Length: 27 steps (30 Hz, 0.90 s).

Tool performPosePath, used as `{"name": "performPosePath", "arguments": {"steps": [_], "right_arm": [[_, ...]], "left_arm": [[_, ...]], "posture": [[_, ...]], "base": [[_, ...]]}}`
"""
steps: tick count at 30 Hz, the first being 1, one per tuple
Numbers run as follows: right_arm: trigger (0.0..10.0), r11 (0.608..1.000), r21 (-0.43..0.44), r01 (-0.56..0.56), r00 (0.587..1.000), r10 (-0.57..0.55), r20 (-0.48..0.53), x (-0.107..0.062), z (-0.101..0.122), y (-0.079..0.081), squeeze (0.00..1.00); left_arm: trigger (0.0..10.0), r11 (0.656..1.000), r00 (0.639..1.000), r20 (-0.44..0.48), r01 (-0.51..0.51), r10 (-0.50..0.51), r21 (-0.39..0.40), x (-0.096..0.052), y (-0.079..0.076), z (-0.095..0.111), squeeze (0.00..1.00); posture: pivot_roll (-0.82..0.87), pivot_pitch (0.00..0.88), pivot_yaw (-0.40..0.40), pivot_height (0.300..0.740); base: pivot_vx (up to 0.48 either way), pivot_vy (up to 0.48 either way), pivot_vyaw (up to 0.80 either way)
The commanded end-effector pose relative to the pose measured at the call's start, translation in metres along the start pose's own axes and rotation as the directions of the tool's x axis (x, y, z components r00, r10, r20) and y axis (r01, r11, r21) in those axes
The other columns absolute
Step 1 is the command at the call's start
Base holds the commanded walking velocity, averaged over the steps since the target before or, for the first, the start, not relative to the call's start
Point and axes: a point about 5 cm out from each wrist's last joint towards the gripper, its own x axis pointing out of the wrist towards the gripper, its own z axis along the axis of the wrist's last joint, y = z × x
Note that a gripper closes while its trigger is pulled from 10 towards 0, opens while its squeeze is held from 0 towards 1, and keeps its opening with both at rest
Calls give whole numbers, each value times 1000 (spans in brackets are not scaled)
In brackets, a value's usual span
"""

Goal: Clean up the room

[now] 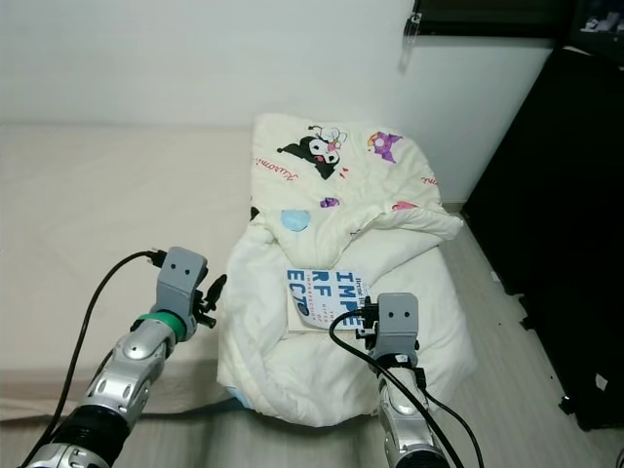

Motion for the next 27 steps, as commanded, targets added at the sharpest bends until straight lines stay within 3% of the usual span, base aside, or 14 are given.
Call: {"name": "performPosePath", "arguments": {"steps": [1, 27], "right_arm": [[10000, 1000, 2, 17, 1000, -17, -12, -5, -4, -3, 0], [10000, 1000, 5, 24, 1000, -24, -20, -5, -5, -3, 0]], "left_arm": [[10000, 1000, 999, -43, 10, -10, -6, -4, -4, -12, 0], [10000, 1000, 999, -45, 14, -14, -3, -3, -5, -11, 0]], "posture": [[1, 47, 72, 705], [2, 54, 74, 595]], "base": [[0, 0, 0], [0, 0, 0]]}}
